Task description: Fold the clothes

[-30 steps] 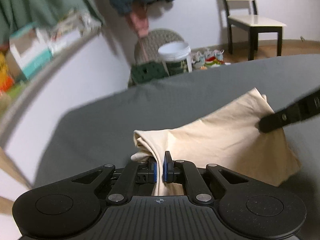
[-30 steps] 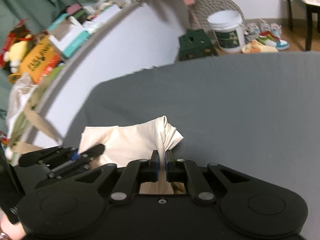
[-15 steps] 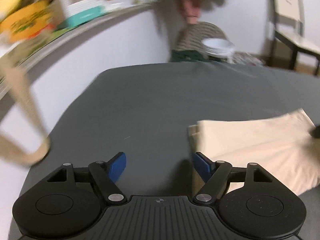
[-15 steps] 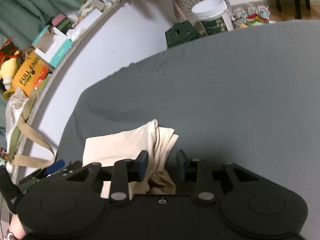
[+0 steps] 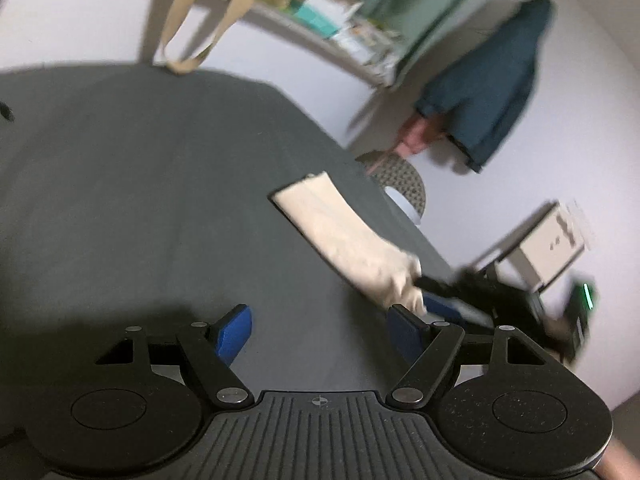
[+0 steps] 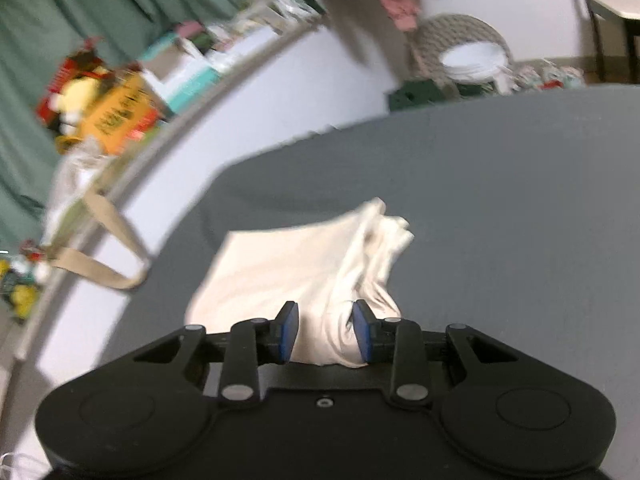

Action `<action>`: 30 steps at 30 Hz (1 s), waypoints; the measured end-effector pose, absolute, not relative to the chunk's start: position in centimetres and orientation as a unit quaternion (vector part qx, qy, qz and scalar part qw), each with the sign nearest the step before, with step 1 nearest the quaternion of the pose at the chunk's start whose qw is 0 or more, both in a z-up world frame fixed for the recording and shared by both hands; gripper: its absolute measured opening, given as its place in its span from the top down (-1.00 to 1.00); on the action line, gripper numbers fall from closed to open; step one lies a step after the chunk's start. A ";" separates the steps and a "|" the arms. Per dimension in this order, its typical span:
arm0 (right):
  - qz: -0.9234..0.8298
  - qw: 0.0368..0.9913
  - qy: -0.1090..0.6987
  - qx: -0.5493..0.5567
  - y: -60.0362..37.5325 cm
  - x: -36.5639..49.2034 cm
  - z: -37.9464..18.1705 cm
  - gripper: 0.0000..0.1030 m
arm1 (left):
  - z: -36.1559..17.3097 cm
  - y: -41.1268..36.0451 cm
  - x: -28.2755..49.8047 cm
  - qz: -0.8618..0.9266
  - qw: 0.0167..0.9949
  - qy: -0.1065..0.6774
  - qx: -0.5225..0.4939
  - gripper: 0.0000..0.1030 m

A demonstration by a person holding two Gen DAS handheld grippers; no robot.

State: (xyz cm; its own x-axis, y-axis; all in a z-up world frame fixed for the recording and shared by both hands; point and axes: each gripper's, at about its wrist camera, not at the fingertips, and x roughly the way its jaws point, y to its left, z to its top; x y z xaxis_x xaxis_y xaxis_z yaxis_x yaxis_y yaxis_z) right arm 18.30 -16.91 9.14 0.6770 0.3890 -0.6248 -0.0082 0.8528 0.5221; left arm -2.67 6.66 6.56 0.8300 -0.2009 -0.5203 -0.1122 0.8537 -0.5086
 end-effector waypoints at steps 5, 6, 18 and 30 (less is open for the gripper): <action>0.087 0.893 0.369 0.244 -17.3 17.0 9.2 0.40 | 6.4 6.1 0.3 -0.068 0.929 0.337 -0.138 -0.46; 0.095 0.903 0.341 0.242 -17.4 15.7 10.0 0.36 | 6.5 6.3 0.5 -0.057 0.935 0.325 -0.130 -0.46; 0.001 0.975 0.205 0.086 -12.7 -0.6 8.1 -1.00 | 6.6 7.4 2.8 -0.035 0.947 0.306 -0.094 -0.47; -0.038 0.974 0.215 -0.059 -7.9 -0.6 6.2 -1.00 | 4.6 5.5 3.9 -0.020 0.952 0.306 -0.015 -0.72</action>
